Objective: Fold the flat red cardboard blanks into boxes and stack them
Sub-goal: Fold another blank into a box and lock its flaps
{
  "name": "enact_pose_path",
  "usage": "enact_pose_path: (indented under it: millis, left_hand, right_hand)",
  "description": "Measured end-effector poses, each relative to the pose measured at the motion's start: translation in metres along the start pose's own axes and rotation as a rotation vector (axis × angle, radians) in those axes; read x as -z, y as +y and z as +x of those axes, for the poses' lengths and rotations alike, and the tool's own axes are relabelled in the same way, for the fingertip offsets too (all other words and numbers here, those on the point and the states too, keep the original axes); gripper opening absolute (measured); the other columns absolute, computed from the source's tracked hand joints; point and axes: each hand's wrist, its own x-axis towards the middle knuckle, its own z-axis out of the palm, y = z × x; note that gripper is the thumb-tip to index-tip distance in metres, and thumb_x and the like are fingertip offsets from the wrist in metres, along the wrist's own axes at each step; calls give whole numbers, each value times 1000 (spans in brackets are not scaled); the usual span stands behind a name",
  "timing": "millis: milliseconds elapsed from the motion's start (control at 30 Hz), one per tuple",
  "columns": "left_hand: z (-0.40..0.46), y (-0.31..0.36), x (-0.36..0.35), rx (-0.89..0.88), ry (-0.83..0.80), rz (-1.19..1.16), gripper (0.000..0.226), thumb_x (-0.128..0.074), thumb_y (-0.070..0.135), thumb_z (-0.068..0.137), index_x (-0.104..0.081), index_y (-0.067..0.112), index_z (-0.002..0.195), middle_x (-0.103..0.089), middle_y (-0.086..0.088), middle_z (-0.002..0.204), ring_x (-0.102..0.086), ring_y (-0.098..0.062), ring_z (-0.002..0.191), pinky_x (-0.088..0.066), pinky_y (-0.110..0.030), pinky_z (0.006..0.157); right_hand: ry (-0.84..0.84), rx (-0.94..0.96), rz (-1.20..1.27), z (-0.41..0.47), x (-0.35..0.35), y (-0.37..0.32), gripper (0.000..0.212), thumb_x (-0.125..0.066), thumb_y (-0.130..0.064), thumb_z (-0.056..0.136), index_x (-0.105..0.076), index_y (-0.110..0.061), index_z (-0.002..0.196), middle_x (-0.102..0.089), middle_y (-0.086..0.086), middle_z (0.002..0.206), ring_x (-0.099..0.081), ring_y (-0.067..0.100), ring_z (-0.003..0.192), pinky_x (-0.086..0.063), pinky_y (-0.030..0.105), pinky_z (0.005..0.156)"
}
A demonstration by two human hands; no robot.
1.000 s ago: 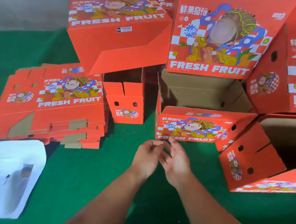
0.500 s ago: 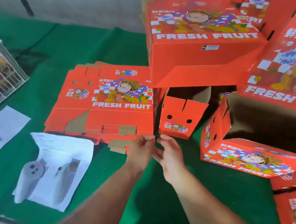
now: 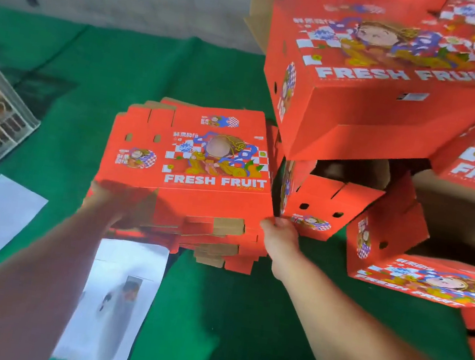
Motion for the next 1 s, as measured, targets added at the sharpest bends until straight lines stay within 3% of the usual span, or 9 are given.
enact_pose_path:
  millis: [133,233,367,500,600,700,800,867,1000]
  left_hand:
    - [15,-19,8,69,94,124,83,-56,71,88,-53,13,147,-46,-24,140,-39,-43,133,-32,-52,110]
    - [17,-23,10,61,102,64,73,-54,68,90,-58,15,141,-46,-23,134,-39,-43,127,-34,-49,106]
    - [17,-19,16,-61,81,3,68,-56,59,94,-55,9,141,-52,-27,134,-46,-47,126,-39,-50,106]
    - [3,-22,25,-189,127,27,87,-55,74,83,-48,11,143,-47,-19,149,-33,-41,141,-27,-51,113]
    - [-5,-28,34,-204,93,-77,105,-37,83,70,-48,14,148,-41,-18,155,-29,-38,145,-22,-52,118]
    - [-8,-33,44,-152,10,-552,97,-39,77,71,-53,8,138,-50,-22,142,-44,-39,137,-33,-50,116]
    - [-27,-37,43,-194,-65,-910,63,-44,67,79,-57,14,109,-50,-7,118,-57,-32,115,-44,-44,104]
    - [-41,-41,37,-269,-44,-869,62,-37,64,95,-57,10,118,-50,-9,119,-58,-30,116,-46,-47,104]
    - [-67,-48,30,-307,53,-873,55,-33,64,100,-53,14,111,-43,3,100,-53,-20,93,-44,-38,88]
  right_hand:
    - [95,65,-240,-2,-1,-6,30,-57,-48,92,-66,-23,108,-66,4,112,-64,31,102,-54,47,96]
    - [-13,113,-200,-4,0,-14,40,-50,-52,95,-62,-21,117,-71,4,103,-67,30,94,-56,47,92]
    - [-27,196,-315,-10,0,-23,46,-52,-58,98,-60,-21,125,-67,6,125,-63,33,114,-52,45,100]
    - [69,320,-382,-20,8,-27,40,-54,-53,100,-58,-27,130,-64,6,129,-54,37,125,-43,44,109]
    - [7,322,-66,-29,15,-35,24,-62,-42,99,-60,-29,120,-69,1,114,-64,29,107,-55,36,87]
    - [-86,344,17,-48,18,-41,11,-62,-40,100,-57,-31,105,-72,4,101,-67,18,79,-53,24,58]
    - [-217,420,-235,-69,20,-41,22,-62,-42,99,-58,-26,113,-71,2,101,-69,18,87,-58,34,79]
    - [-347,436,-338,-85,13,-39,25,-65,-32,100,-56,-22,121,-70,-1,106,-69,16,95,-57,36,85]
    - [-300,378,-71,-105,9,-41,26,-62,-20,98,-52,-23,121,-66,9,117,-66,27,105,-54,44,90]
